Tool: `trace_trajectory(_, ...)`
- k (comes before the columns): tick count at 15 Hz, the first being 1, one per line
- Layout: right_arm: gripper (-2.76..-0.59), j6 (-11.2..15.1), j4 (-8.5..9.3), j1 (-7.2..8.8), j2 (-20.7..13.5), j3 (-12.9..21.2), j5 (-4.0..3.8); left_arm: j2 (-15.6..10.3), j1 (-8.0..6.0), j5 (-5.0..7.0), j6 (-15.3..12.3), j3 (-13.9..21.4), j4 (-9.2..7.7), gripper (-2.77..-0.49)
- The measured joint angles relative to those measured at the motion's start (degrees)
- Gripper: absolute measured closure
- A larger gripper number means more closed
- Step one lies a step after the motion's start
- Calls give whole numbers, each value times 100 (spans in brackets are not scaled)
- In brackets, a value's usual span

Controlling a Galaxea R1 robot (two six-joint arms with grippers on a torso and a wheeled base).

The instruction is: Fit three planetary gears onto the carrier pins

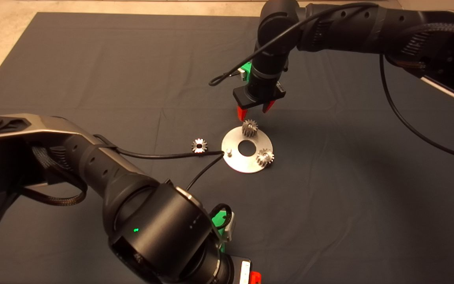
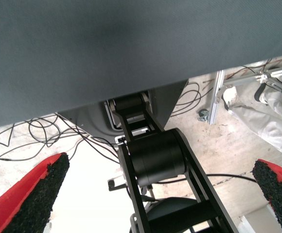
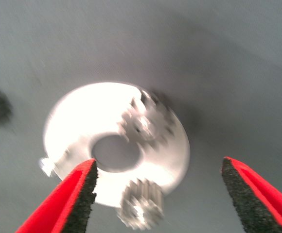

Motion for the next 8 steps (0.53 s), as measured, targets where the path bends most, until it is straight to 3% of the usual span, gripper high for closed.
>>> trace_trajectory(2,-189,26,-2,41,-452,546,-20,4,0,-2,199,-147,2,-275)
trace_trajectory(5,-202,332,-2,45,-1308,1589,-79,6,-2,0,651,-567,2,-275)
trace_trajectory(8,-218,739,-2,47,-2059,2712,-233,36,-71,-2,1045,-1073,5,-275)
